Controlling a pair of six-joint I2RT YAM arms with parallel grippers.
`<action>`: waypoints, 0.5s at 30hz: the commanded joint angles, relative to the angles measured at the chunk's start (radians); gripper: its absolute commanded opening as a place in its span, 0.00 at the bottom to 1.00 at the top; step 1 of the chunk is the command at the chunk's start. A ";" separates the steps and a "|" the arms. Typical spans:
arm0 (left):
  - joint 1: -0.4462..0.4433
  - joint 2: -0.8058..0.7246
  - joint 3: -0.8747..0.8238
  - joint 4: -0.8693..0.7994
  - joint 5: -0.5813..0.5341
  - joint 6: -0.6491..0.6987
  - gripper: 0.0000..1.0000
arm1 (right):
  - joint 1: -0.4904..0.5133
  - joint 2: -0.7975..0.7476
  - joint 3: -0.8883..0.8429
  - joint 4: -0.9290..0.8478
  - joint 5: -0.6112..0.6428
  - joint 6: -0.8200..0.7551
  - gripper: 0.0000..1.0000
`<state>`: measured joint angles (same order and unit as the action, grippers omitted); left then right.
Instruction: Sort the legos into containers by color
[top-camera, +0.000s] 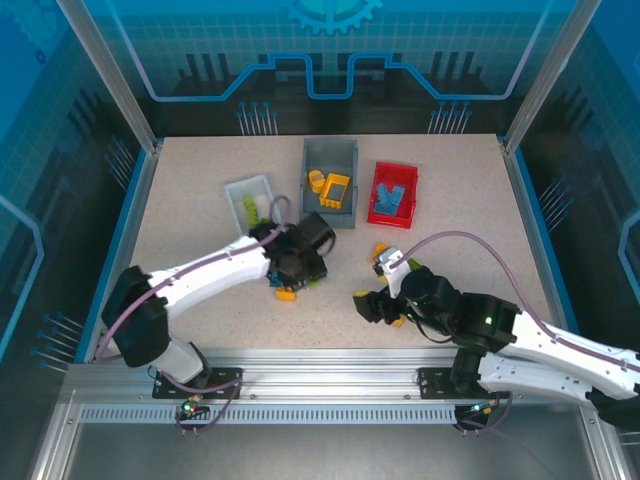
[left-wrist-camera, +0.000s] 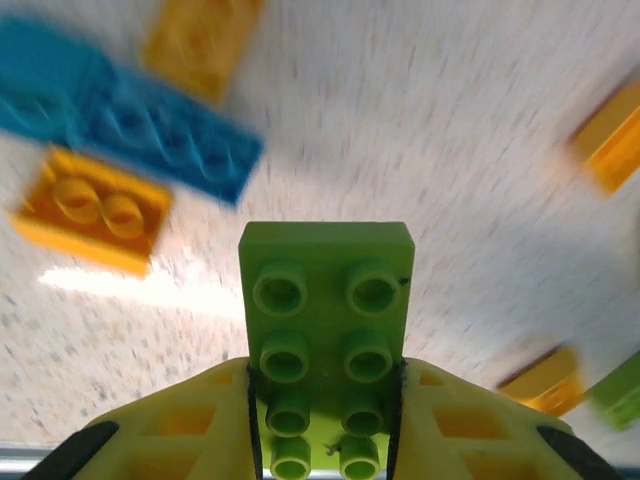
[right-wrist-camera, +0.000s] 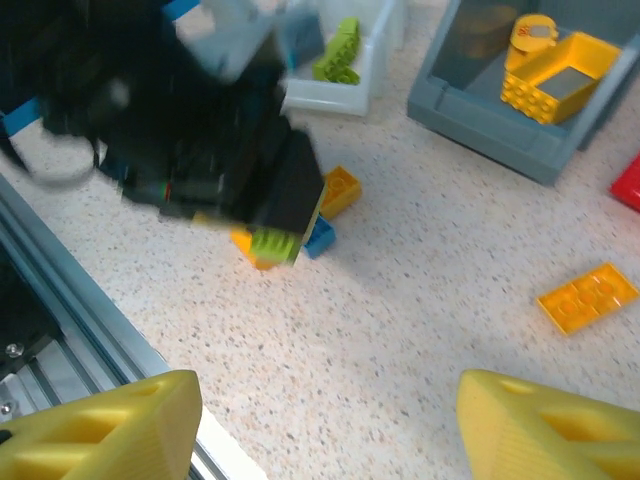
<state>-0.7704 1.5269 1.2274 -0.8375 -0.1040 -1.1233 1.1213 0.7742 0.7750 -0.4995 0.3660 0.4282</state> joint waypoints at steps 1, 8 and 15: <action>0.159 -0.027 0.046 -0.103 -0.023 0.180 0.32 | 0.015 0.081 0.037 0.172 -0.064 -0.069 0.70; 0.483 0.149 0.192 0.013 0.098 0.425 0.32 | 0.009 0.368 0.155 0.456 -0.073 -0.115 0.70; 0.622 0.439 0.372 0.096 0.164 0.485 0.31 | -0.044 0.606 0.306 0.478 -0.071 -0.072 0.70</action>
<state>-0.1772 1.9003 1.5394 -0.7650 -0.0032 -0.7055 1.1030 1.3361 1.0286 -0.0761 0.3000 0.3401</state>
